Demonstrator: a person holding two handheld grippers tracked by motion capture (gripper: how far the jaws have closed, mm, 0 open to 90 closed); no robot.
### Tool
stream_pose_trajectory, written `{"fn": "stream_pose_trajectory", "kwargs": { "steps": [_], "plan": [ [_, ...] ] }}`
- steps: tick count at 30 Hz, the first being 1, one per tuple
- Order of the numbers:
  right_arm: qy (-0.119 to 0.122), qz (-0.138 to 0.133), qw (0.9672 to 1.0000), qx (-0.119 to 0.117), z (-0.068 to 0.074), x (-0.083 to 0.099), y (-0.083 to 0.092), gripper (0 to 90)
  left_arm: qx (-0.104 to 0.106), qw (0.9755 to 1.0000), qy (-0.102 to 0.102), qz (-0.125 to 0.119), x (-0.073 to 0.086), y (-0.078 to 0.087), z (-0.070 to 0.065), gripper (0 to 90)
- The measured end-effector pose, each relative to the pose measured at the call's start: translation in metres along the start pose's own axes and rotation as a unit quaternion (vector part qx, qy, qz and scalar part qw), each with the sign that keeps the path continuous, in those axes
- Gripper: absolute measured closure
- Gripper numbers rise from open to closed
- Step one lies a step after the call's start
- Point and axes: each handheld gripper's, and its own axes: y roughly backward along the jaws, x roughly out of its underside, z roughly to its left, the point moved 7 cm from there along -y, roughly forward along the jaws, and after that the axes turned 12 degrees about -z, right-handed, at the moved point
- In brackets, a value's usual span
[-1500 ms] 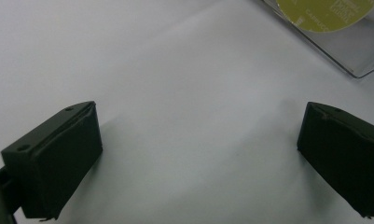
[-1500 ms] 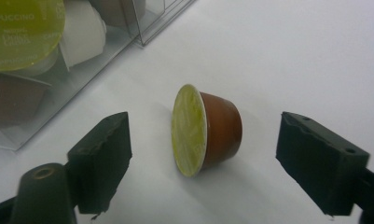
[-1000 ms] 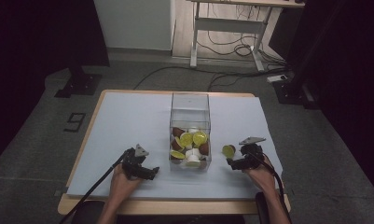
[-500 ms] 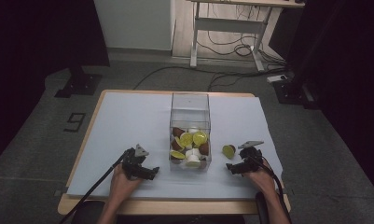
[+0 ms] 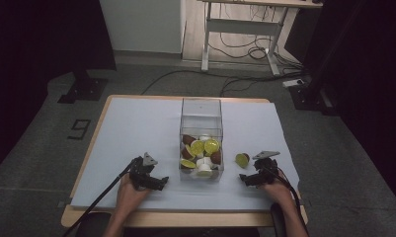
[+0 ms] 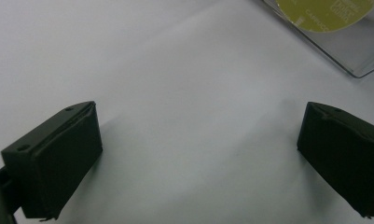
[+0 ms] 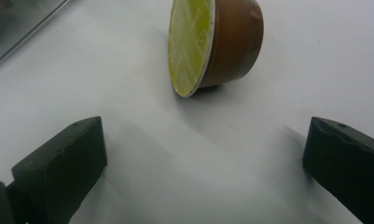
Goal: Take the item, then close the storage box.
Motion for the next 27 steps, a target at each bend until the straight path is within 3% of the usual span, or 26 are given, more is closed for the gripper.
{"fn": "stream_pose_trajectory", "kwargs": {
  "steps": [20,27],
  "plan": [
    [0.005,0.016,0.9998,-0.003,0.0014,-0.0020,0.0019,0.8,0.001,1.0000,-0.002,-0.001,-0.0002,0.0006,-0.0001,0.1],
    [0.010,0.008,0.9999,-0.004,0.0039,-0.0064,0.0059,0.9,0.008,0.9999,-0.007,-0.002,-0.0010,0.0039,-0.0034,5.3]
  ]
}}
